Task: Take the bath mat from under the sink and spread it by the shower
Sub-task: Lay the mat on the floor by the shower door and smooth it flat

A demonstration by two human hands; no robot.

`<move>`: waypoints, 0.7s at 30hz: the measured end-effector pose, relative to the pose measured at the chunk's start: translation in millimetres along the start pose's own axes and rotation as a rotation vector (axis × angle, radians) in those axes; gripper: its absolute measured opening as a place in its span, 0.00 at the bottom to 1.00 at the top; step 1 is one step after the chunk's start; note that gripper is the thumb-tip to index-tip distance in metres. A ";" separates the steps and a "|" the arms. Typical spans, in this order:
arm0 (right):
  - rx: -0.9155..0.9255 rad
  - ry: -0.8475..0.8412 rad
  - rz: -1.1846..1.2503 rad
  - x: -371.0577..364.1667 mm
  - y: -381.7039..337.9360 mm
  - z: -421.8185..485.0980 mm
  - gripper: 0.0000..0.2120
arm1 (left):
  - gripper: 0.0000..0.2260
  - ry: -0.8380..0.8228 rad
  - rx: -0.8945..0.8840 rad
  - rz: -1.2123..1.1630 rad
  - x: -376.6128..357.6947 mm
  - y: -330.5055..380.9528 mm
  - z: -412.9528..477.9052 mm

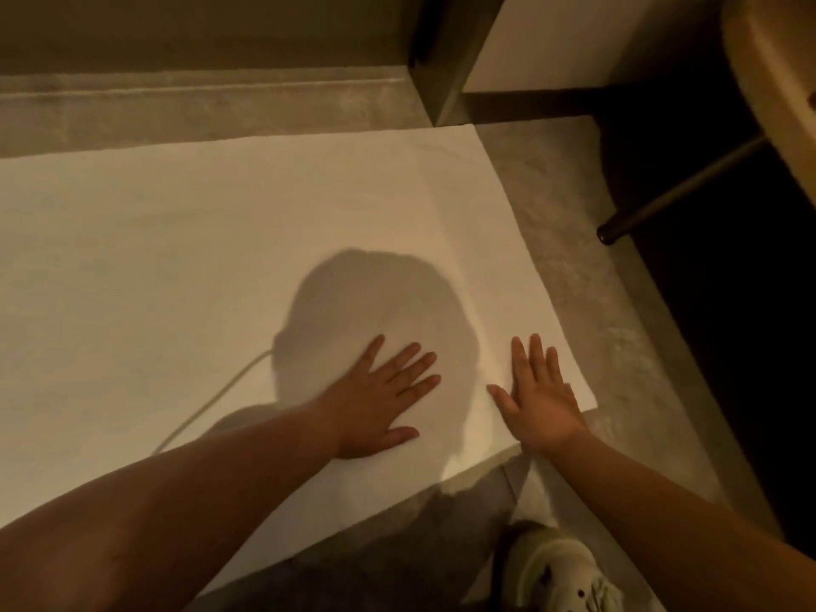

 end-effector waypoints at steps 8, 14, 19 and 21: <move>-0.030 0.029 0.016 4.4 -8.9 4.7 0.40 | 0.30 0.094 0.051 0.051 22.4 -15.5 -16.9; 0.212 0.115 0.033 15.9 -96.6 37.2 0.42 | 0.32 0.151 0.711 0.039 46.9 -114.9 -118.3; 0.285 0.114 0.010 16.1 -136.7 50.6 0.43 | 0.34 0.036 0.984 0.157 51.2 -138.9 -187.3; 0.278 0.118 0.009 14.5 -140.7 50.0 0.43 | 0.36 0.009 1.020 0.165 52.5 -140.1 -201.5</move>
Point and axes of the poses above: each hand's wrist, its own z-axis towards the middle knuckle, its own x-axis out of the back of the hand, y = z × x, the point moved 6 cm from there along z, towards the middle knuckle, and after that the axes turned 15 degrees about y, right-handed, at the moved point
